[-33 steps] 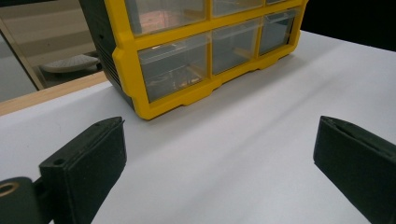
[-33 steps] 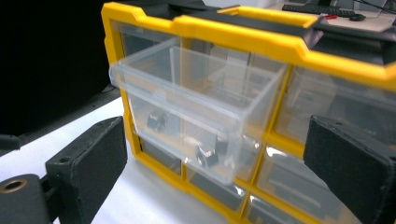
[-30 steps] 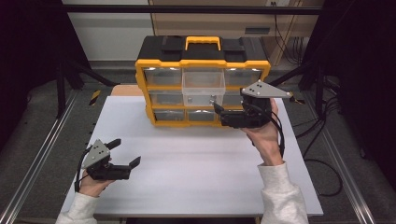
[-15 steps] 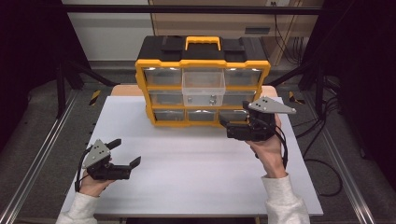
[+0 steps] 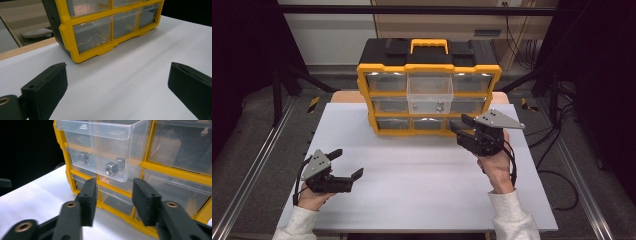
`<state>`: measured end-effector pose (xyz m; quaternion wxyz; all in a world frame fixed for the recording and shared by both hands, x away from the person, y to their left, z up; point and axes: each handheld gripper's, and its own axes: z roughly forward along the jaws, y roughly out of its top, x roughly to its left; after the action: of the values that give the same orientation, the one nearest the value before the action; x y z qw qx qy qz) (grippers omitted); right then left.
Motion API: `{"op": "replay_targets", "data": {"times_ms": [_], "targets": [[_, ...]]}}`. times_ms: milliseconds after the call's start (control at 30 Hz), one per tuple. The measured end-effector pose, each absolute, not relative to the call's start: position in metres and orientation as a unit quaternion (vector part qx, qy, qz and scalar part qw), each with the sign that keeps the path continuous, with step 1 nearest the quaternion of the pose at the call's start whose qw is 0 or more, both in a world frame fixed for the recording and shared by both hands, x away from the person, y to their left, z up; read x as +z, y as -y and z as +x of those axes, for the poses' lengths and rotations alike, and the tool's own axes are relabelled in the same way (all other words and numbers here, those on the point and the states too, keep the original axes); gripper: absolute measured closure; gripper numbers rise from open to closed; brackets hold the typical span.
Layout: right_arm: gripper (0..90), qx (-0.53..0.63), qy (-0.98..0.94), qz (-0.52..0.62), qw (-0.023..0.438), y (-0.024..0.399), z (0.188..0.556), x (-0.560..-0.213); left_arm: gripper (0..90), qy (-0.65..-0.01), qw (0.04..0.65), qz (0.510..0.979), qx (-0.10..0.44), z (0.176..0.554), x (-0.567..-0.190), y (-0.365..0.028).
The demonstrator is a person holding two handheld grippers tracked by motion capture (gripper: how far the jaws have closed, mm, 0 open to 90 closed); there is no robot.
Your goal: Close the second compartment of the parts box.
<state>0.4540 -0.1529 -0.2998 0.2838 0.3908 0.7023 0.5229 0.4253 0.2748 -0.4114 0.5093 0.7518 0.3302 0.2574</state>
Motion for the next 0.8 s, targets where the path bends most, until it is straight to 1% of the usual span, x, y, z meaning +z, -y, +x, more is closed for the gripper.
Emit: {"op": "replay_targets", "data": {"times_ms": [133,300,433,800], "targets": [[72.2,0.522,-0.706,0.389,0.279,0.149,0.455,-0.299,1.9,-0.329,0.511,0.751,0.258,0.425,-0.411,-0.274],[80.8,0.521,-0.71,0.387,0.274,0.142,0.456,-0.296,1.9,-0.33,0.512,0.75,0.258,0.424,-0.41,-0.275],[89.9,0.521,-0.712,0.381,0.276,0.135,0.457,-0.293,2.0,-0.329,0.512,0.75,0.259,0.424,-0.41,-0.275],[90.0,0.526,-0.71,0.375,0.279,0.121,0.467,-0.291,2.0,-0.331,0.51,0.751,0.258,0.426,-0.411,-0.274]]}}
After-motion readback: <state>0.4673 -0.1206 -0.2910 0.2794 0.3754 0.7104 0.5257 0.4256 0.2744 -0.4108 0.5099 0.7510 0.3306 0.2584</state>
